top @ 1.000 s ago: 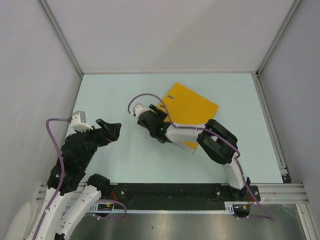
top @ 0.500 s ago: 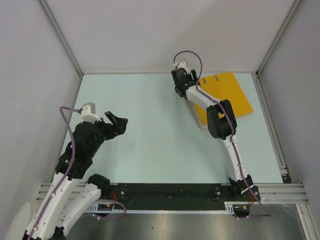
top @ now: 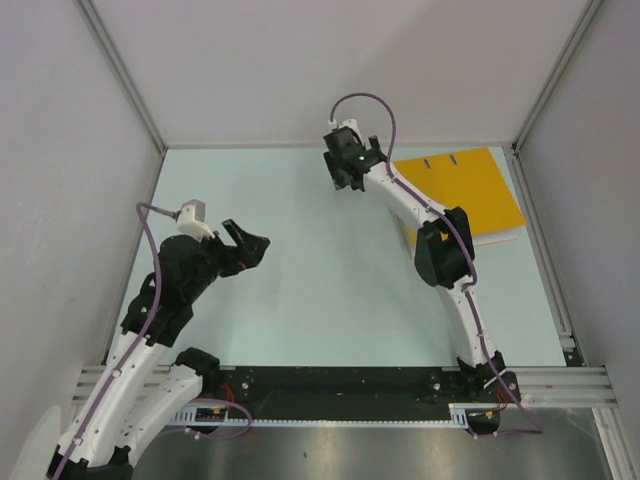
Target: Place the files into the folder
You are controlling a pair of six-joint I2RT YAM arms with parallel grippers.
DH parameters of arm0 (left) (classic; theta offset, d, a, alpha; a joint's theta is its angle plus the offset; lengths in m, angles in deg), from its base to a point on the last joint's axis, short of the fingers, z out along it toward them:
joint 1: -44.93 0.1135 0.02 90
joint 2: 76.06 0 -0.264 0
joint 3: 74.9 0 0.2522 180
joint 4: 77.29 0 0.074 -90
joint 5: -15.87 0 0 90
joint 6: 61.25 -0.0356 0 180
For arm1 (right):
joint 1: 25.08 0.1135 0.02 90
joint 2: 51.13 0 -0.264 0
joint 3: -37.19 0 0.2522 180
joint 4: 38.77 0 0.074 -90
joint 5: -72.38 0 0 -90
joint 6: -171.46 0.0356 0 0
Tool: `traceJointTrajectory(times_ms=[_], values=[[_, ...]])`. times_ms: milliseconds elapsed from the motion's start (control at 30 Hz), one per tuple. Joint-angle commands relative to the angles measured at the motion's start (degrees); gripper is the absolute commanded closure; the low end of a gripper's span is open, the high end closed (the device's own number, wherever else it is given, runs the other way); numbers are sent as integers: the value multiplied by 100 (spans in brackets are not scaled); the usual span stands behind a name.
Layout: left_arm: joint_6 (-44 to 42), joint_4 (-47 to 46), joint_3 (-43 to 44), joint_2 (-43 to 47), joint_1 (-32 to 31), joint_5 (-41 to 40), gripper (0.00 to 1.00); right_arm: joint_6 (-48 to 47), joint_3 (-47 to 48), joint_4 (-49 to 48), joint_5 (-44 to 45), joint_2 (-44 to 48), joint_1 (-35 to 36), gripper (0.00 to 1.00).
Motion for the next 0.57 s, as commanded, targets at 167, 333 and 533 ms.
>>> traceJointTrajectory(times_ms=[167, 333, 533], values=[[43, 127, 1196, 101, 91, 465, 3, 1377, -2010, 572, -246, 3942, 982, 0], [-36, 277, 2041, 92, 91, 578, 4, 1580, -3651, 634, 19, 5911, 877, 0], [315, -30, 1770, 302, 91, 824, 4, 1791, -4692, 607, -981, 7591, 69, 0]])
